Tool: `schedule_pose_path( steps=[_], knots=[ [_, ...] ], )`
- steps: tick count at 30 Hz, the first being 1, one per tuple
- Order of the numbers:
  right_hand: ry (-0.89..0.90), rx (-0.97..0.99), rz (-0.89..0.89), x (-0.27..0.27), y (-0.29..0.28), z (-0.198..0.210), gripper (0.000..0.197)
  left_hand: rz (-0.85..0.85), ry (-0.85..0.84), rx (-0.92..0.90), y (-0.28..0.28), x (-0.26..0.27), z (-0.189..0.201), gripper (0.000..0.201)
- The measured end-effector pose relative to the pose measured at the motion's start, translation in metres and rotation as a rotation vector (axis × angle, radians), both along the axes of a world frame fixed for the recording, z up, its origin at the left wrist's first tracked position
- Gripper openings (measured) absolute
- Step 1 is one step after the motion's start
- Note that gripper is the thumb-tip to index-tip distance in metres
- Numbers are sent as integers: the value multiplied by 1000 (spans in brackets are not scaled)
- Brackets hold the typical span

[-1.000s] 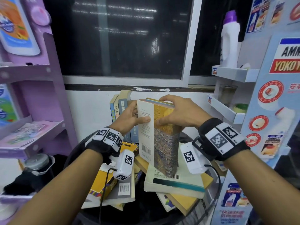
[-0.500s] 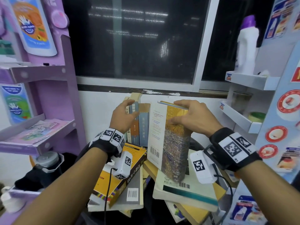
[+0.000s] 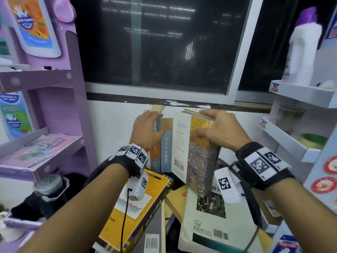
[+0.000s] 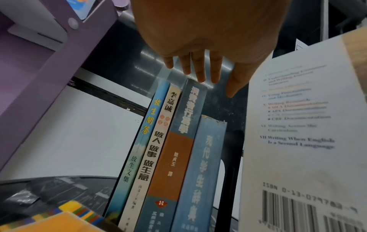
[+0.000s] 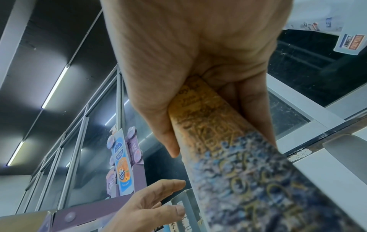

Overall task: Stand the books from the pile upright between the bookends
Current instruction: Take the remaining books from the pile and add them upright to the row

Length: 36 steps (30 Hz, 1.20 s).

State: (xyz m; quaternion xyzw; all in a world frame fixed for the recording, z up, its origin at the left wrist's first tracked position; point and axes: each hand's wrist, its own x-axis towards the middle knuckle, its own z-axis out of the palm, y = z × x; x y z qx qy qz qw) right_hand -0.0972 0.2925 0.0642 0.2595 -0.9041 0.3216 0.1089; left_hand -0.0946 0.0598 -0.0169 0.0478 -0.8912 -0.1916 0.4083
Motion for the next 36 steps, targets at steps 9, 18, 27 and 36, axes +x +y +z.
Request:
schedule_pose_path(
  steps=[9, 18, 27, 36],
  knots=[
    [2, 7, -3, -31, -17, -1, 73, -28, -235, -283, 1, -33, -1, 50],
    [-2, -2, -15, -48, -20, -3, 73, 8, -234, -454, -7, -36, -6, 39],
    [6, -11, -42, -61, -17, -1, 70, -7, -205, -467, -17, -39, -8, 36],
    [33, -13, -53, -69, -33, -10, 68, 0, -186, -473, -14, -39, -9, 36]
  ],
)
